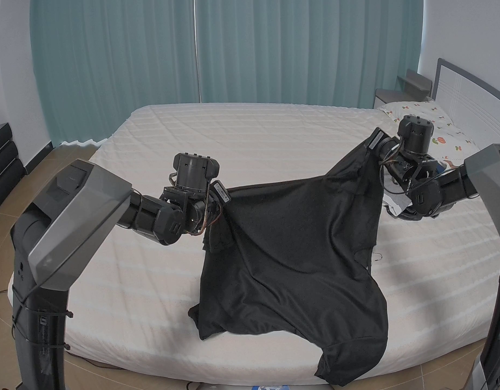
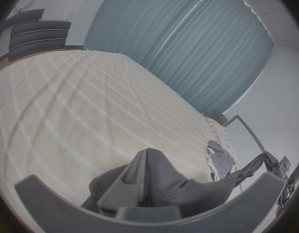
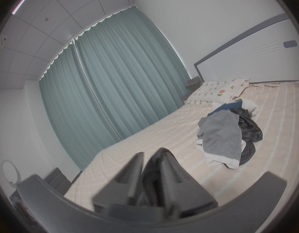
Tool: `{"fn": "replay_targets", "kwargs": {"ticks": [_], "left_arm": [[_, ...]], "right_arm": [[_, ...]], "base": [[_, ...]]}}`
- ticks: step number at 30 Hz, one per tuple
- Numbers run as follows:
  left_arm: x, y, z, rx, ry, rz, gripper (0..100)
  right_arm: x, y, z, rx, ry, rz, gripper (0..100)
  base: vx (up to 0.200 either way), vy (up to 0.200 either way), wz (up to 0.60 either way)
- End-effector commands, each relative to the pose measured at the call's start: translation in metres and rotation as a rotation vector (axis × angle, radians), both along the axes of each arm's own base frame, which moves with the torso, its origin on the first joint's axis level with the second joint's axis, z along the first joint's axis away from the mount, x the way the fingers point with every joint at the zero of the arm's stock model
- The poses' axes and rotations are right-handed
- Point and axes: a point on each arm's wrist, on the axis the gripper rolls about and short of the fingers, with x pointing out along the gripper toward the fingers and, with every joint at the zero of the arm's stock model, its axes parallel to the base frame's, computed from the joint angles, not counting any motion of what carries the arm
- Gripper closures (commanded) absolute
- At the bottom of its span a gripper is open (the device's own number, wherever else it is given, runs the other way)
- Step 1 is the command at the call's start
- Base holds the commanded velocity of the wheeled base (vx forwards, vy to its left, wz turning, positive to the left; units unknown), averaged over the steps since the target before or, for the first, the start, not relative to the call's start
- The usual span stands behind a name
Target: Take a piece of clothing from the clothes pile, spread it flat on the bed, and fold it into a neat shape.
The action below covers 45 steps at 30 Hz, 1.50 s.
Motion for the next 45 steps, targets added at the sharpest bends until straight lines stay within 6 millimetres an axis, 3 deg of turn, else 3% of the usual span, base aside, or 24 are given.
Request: {"fn": "replay_targets", "kwargs": {"ticks": [1, 7, 11, 18, 25, 33, 41, 42, 45], "left_arm": [[0.016, -0.004, -0.041, 0.020, 0.045, 0.001, 0], [0.032, 0.001, -0.066, 0.059, 0.057, 0.065, 0], [0.037, 0.013, -0.071, 0.071, 0.063, 0.100, 0], [0.045, 0.032, -0.086, 0.170, 0.079, 0.116, 0], [0.034, 0.039, -0.096, 0.218, 0.137, 0.095, 0], [0.005, 0.061, -0.060, 0.108, 0.217, -0.079, 0], [0.004, 0.096, -0.031, 0.060, 0.263, -0.078, 0], [0.004, 0.106, -0.016, 0.001, 0.251, -0.090, 0], [0.016, 0.109, 0.001, -0.156, 0.200, -0.040, 0]], "right_arm": [[0.020, 0.004, -0.062, -0.044, 0.116, 0.013, 0], [0.031, 0.007, -0.118, -0.059, 0.197, 0.012, 0], [0.025, 0.000, -0.139, -0.078, 0.268, 0.010, 0], [0.014, -0.014, -0.156, -0.112, 0.377, 0.014, 0], [0.000, -0.022, -0.170, -0.119, 0.463, 0.032, 0], [-0.031, -0.029, -0.174, -0.084, 0.500, 0.095, 0], [-0.066, -0.028, -0.168, -0.074, 0.501, 0.159, 0], [-0.076, -0.029, -0.165, -0.059, 0.506, 0.189, 0], [-0.088, -0.030, -0.163, -0.030, 0.520, 0.220, 0]], "base": [[0.000, 0.000, 0.00], [0.000, 0.000, 0.00], [0.000, 0.000, 0.00], [0.000, 0.000, 0.00], [0.000, 0.000, 0.00], [0.000, 0.000, 0.00], [0.000, 0.000, 0.00], [0.000, 0.000, 0.00], [0.000, 0.000, 0.00]]}}
